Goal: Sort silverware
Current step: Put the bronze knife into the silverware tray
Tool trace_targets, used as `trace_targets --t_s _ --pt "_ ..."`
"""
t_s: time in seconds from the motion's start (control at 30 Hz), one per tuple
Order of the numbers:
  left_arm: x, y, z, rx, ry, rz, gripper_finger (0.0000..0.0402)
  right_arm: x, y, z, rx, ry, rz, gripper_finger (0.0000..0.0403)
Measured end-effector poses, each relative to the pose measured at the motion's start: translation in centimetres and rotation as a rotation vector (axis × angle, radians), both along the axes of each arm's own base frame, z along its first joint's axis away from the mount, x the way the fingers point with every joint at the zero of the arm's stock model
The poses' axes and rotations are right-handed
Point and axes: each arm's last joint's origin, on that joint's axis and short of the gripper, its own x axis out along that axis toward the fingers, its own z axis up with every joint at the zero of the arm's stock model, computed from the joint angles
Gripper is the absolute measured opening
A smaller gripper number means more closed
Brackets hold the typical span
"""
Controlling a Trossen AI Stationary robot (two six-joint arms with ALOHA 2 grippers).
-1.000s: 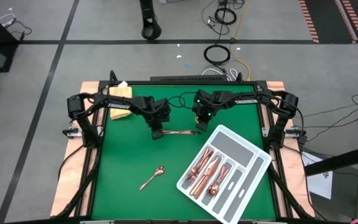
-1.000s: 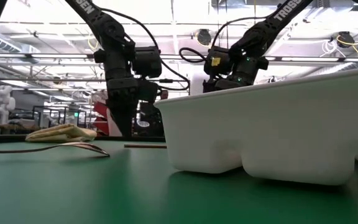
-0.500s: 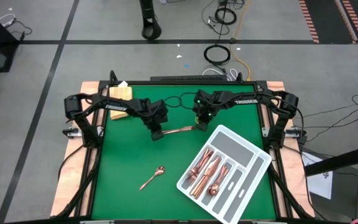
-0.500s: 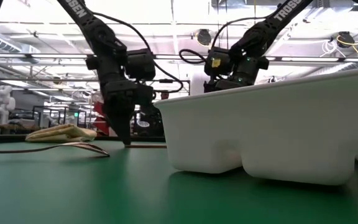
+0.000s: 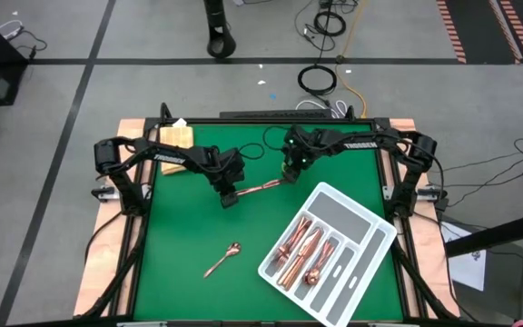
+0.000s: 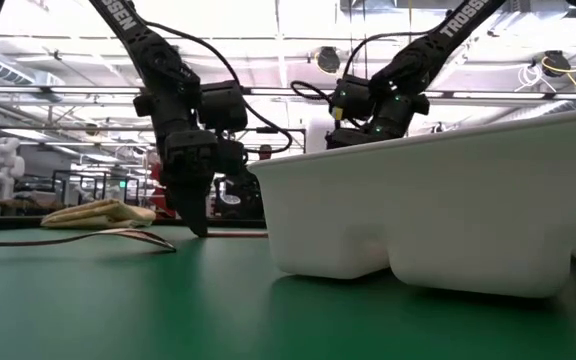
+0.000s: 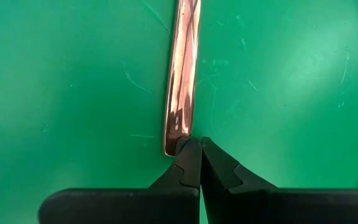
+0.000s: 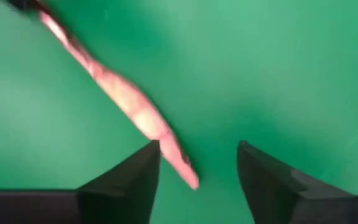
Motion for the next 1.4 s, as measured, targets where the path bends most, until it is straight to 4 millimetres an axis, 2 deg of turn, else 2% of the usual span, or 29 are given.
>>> trace_targets --t_s 0.1,0.2,0.43,0.73,0.87,1.03,1.2,1.4 --pt "0.0 0.0 0.0 0.001 0.000 0.001 0.0001 0.0 -0.5 -0.1 0.000 -0.004 -0.048 0.0224" --pt "0.0 0.0 0.0 0.001 0.001 0.001 0.0001 0.0 -0.5 -1.0 0.012 0.034 -0.043 0.0236" --pt "0.0 0.0 0.0 0.003 0.002 0.004 0.0001 0.5 -0.2 -2.7 0.090 0.035 0.040 0.0235" --pt "0.0 0.0 -0.1 0.004 0.006 0.012 0.0001 0.0 0.3 -3.1 0.069 0.085 0.182 0.0234" --pt "0.0 0.0 0.0 -0.003 0.009 0.033 0.0001 -0.3 0.7 -3.1 0.127 0.082 0.261 0.0233" --pt "0.2 0.1 0.0 0.001 -0.003 0.057 0.0001 -0.3 0.8 -3.2 0.105 0.091 0.269 0.0230" --pt "0.3 0.2 0.0 0.004 -0.009 0.062 0.0001 -0.1 0.7 -3.3 0.059 0.090 0.261 0.0182" --pt "0.3 0.2 0.0 0.005 -0.010 0.062 0.0001 0.2 0.7 -3.3 0.017 0.075 0.254 0.0065"
